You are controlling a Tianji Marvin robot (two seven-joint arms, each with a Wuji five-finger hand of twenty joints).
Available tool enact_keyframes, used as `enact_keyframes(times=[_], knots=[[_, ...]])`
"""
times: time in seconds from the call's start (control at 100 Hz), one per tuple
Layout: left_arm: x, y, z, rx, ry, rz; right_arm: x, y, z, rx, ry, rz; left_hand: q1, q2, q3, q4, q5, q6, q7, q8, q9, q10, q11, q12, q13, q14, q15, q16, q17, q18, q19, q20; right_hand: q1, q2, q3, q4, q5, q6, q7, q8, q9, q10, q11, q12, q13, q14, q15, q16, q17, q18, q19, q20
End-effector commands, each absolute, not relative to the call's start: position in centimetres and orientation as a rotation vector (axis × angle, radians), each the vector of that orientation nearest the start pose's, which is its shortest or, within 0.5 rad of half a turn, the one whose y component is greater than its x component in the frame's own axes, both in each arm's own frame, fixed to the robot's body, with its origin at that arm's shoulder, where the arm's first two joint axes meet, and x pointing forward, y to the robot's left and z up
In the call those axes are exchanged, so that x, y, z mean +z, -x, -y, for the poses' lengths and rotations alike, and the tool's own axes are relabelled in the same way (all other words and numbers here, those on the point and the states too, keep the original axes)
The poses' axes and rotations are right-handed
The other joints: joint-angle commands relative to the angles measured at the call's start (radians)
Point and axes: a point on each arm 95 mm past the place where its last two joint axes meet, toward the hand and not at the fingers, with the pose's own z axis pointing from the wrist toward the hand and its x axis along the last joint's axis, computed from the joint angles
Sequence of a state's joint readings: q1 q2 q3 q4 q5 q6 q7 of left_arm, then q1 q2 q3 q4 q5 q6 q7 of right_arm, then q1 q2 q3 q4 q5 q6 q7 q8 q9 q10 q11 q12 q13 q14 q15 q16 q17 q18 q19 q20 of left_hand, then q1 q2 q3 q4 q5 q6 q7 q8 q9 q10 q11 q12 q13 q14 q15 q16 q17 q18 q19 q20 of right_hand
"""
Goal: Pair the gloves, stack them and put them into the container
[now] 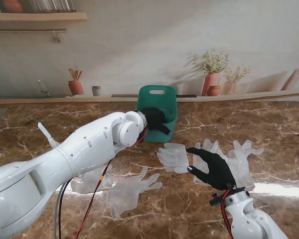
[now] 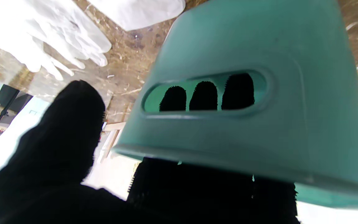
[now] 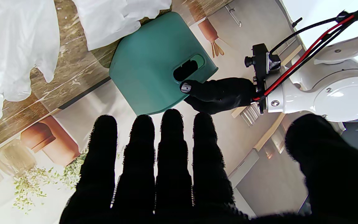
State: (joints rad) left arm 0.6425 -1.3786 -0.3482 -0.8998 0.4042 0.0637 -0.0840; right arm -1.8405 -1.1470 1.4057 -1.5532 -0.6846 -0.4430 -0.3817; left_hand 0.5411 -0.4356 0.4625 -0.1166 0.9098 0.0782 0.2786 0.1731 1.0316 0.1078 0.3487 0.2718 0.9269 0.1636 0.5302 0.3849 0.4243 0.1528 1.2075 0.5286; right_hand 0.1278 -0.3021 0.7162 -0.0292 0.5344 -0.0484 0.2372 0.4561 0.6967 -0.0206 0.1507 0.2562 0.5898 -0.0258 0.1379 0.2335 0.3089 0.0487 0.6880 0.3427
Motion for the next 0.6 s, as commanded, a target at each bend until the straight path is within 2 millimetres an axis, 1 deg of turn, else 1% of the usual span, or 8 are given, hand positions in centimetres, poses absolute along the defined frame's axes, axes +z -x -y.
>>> enact_keyframes(times=[0.0, 0.11, 0.18, 0.2, 0.28, 0.3, 0.32, 0.59], knots=[[-27.6, -54.9, 18.8, -1.520, 1.219, -1.880, -36.7, -31.9, 4.8, -2.726, 1.910, 1.437, -0.042, -0.003, -0.064, 0.027, -0.034, 0.032, -0.029, -0.002, -0.054, 0.029, -0.024, -0.014, -0.047, 0.021, -0.031, -0.002, -0.035, -0.027, -0.030, -0.006, -0.003, -0.011, 0.010, 0.007, 0.019, -0.021, 0.000, -0.004, 0.003, -0.021, -0.002, 0.009, 0.016, -0.007, 0.000, 0.017, 0.001, -0.010, 0.008, 0.019], [-26.8, -54.3, 18.6, -1.562, 1.211, -1.851, -36.6, -32.0, 4.8, -2.731, 1.903, 1.440, -0.033, 0.009, -0.132, 0.036, -0.067, 0.028, -0.065, -0.013, -0.115, 0.022, -0.043, -0.019, -0.113, 0.015, -0.069, -0.005, -0.087, -0.040, -0.086, -0.016, -0.004, -0.011, 0.010, 0.007, 0.020, -0.021, 0.000, -0.004, 0.004, -0.021, -0.002, 0.009, 0.016, -0.007, 0.000, 0.017, 0.001, -0.010, 0.007, 0.019], [-26.1, -53.9, 18.3, -1.569, 1.222, -1.855, -36.6, -32.0, 4.7, -2.732, 1.900, 1.442, 0.007, 0.044, -0.236, 0.050, -0.119, 0.029, -0.098, -0.024, -0.186, 0.017, -0.065, -0.028, -0.182, -0.002, -0.122, -0.008, -0.144, -0.061, -0.151, -0.028, -0.003, -0.011, 0.010, 0.007, 0.020, -0.022, 0.000, -0.004, 0.003, -0.023, -0.003, 0.008, 0.016, -0.008, 0.000, 0.016, 0.001, -0.012, 0.006, 0.018], [-25.9, -53.7, 18.2, -1.567, 1.229, -1.858, -36.5, -32.0, 4.7, -2.731, 1.899, 1.443, 0.038, 0.065, -0.313, 0.061, -0.146, 0.031, -0.114, -0.031, -0.221, 0.013, -0.074, -0.034, -0.215, -0.008, -0.145, -0.007, -0.170, -0.072, -0.177, -0.031, -0.003, -0.011, 0.010, 0.007, 0.020, -0.021, 0.000, -0.004, 0.001, -0.022, -0.004, 0.007, 0.015, -0.008, -0.001, 0.016, 0.001, -0.014, 0.005, 0.018], [-25.1, -53.0, 17.7, -1.567, 1.249, -1.848, -36.4, -32.1, 4.6, -2.726, 1.894, 1.450, 0.051, 0.084, -0.359, 0.066, -0.202, 0.042, -0.141, -0.041, -0.295, 0.008, -0.086, -0.036, -0.283, -0.019, -0.176, -0.014, -0.221, -0.093, -0.223, -0.047, -0.002, -0.010, 0.010, 0.007, 0.019, -0.019, -0.001, -0.004, -0.002, -0.023, -0.008, 0.004, 0.013, -0.008, -0.004, 0.013, -0.001, -0.017, 0.000, 0.015], [-25.0, -52.9, 17.5, -1.575, 1.249, -1.842, -36.4, -32.1, 4.5, -2.726, 1.892, 1.452, 0.089, 0.104, -0.439, 0.077, -0.213, 0.040, -0.149, -0.048, -0.312, 0.005, -0.086, -0.040, -0.298, -0.025, -0.188, -0.013, -0.232, -0.101, -0.237, -0.051, -0.002, -0.011, 0.010, 0.007, 0.019, -0.019, -0.001, -0.004, -0.002, -0.023, -0.009, 0.003, 0.012, -0.007, -0.004, 0.013, -0.001, -0.018, 0.000, 0.014], [-24.8, -52.7, 17.4, -1.584, 1.248, -1.835, -36.4, -32.1, 4.5, -2.725, 1.889, 1.454, 0.096, 0.111, -0.461, 0.080, -0.224, 0.036, -0.153, -0.050, -0.326, 0.003, -0.090, -0.041, -0.311, -0.029, -0.195, -0.015, -0.243, -0.108, -0.246, -0.054, -0.002, -0.011, 0.010, 0.007, 0.019, -0.019, -0.001, -0.004, -0.002, -0.023, -0.009, 0.003, 0.012, -0.008, -0.005, 0.013, -0.001, -0.018, -0.001, 0.013], [-22.9, -49.4, 15.5, -1.717, 1.258, -1.728, -35.5, -32.3, 3.8, -2.726, 1.853, 1.496, 0.085, 0.133, -0.473, 0.082, -0.295, 0.002, -0.170, -0.055, -0.430, -0.006, -0.118, -0.051, -0.421, -0.051, -0.246, -0.032, -0.326, -0.135, -0.330, -0.090, -0.003, -0.010, 0.009, 0.007, 0.017, -0.020, -0.002, -0.005, -0.004, -0.024, -0.010, -0.003, 0.013, -0.008, -0.005, 0.009, 0.000, -0.022, -0.007, 0.007]])
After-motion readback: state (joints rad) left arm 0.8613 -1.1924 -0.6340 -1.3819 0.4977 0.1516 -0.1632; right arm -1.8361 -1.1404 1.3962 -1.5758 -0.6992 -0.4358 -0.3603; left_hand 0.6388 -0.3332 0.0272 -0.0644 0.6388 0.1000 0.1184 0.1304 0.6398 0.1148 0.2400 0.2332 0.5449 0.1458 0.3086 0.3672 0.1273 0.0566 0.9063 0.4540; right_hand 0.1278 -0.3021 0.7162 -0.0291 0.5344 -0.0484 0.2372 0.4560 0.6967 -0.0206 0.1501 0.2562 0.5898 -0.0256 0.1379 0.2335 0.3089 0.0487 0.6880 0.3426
